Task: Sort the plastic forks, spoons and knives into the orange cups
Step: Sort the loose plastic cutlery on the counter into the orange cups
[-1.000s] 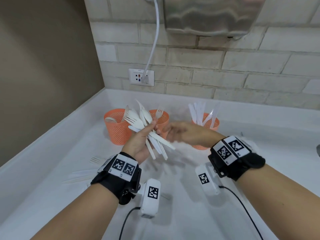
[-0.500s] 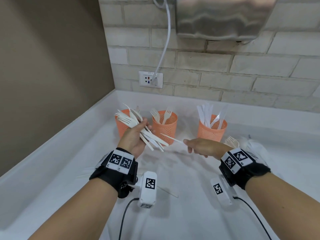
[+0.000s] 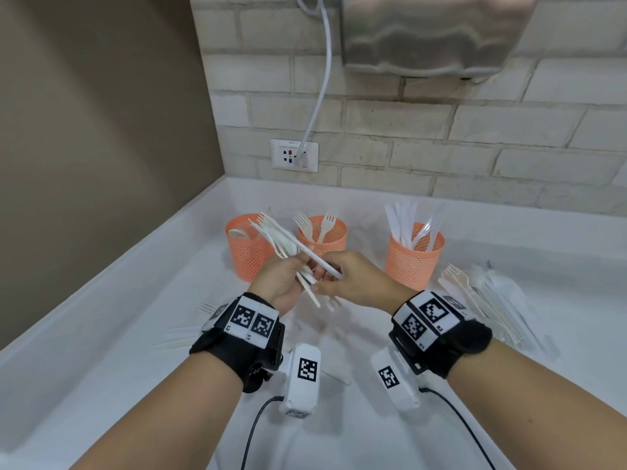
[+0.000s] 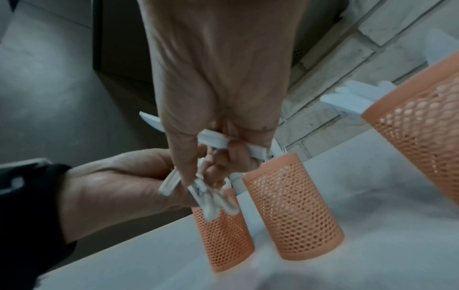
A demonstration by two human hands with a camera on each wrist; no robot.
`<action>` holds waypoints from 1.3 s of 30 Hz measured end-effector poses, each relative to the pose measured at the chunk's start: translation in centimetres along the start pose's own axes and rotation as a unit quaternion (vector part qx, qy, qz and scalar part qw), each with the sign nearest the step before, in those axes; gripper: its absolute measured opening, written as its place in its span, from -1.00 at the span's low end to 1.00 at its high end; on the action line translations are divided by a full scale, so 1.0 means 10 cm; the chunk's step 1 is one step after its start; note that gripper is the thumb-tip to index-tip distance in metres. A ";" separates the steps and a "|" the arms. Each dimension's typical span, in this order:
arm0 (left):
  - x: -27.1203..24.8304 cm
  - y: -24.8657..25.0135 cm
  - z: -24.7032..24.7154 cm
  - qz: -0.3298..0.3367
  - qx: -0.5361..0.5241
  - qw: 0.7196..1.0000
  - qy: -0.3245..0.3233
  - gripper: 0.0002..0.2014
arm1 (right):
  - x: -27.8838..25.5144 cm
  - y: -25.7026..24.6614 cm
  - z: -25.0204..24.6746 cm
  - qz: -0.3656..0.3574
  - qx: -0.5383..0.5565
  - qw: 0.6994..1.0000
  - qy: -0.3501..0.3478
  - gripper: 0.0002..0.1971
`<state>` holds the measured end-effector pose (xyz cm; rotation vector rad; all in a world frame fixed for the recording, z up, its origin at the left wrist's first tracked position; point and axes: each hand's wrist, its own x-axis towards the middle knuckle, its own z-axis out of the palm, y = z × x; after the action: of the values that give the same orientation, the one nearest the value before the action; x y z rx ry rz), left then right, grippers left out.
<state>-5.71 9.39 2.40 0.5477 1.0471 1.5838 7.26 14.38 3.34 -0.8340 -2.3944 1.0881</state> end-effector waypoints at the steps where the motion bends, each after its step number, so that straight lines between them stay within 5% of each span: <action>1: 0.00 0.00 -0.01 -0.003 0.007 1.000 -0.003 -0.85 | 0.00 0.01 -0.01 0.006 -0.003 1.000 -0.005 -0.88; 10: 0.02 0.03 -0.02 -0.002 -0.011 0.999 0.042 -0.81 | -0.13 0.19 -0.25 0.134 0.161 0.975 -0.069 -0.90; 14: 0.06 0.03 0.00 0.008 -0.020 0.999 0.040 -0.81 | -0.15 0.24 -0.27 0.150 0.097 0.980 -0.084 -0.84; 16: 0.05 -0.01 0.06 0.005 -0.009 1.000 0.018 -0.80 | -0.14 0.19 -0.19 0.118 0.099 0.983 -0.099 -0.91; 20: 0.06 -0.06 0.13 0.003 0.019 1.000 -0.014 -0.85 | -0.11 0.14 -0.06 0.057 0.122 0.987 -0.090 -0.71; 26: 0.12 0.03 -0.01 0.017 -0.027 0.999 0.021 -0.84 | -0.23 0.27 -0.37 0.109 0.019 0.977 -0.180 -0.85; 34: 0.07 -0.08 0.07 -0.002 0.028 0.997 -0.073 -0.92 | 0.08 0.14 -1.02 -0.046 -0.047 0.991 0.115 -0.88; 39: 0.01 -0.07 0.07 -0.012 0.046 0.991 -0.125 -0.92 | 0.24 0.59 -1.04 0.040 0.029 0.969 0.240 -0.89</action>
<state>-4.88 9.72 2.16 0.7721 0.9354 1.4088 13.34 24.76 5.52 -1.0433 -1.9312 0.8578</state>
